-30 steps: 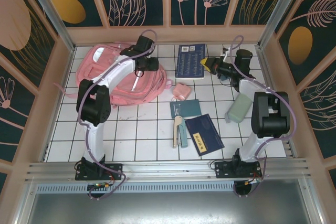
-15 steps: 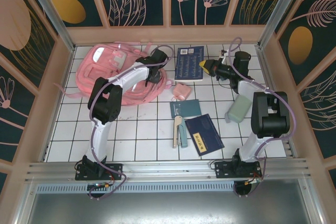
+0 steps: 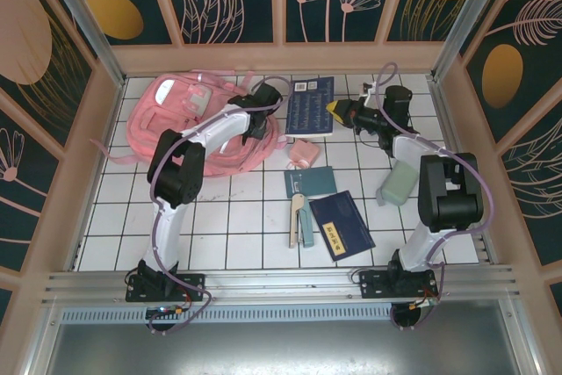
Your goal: Pack the student bag
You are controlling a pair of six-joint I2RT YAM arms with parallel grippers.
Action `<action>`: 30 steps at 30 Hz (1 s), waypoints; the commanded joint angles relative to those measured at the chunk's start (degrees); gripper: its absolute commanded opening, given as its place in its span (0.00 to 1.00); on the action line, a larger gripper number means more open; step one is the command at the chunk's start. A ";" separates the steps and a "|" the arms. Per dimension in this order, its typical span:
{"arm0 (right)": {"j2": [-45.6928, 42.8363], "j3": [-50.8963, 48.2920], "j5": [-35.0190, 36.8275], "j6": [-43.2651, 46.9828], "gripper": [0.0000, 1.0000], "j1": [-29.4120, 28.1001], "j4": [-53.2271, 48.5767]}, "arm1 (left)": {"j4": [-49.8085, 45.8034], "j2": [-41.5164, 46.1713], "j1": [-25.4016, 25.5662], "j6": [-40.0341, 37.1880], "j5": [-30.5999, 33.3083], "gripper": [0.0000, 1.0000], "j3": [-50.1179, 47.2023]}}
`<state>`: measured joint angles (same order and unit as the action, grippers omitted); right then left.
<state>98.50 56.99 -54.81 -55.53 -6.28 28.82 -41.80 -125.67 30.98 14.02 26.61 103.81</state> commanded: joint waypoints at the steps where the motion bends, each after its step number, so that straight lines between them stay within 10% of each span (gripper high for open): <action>1: -2.01 -1.34 2.12 -1.98 0.00 -2.30 7.06 | -3.17 5.66 -1.67 2.26 -2.11 0.00 6.26; 30: 20.33 16.89 24.70 -11.98 0.00 -24.72 18.95 | 5.78 24.10 -21.78 11.91 -46.34 0.00 10.14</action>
<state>116.53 69.80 -33.34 -66.54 -29.54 45.17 -45.78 -106.85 9.61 23.64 -11.60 113.71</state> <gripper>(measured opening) 0.056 0.064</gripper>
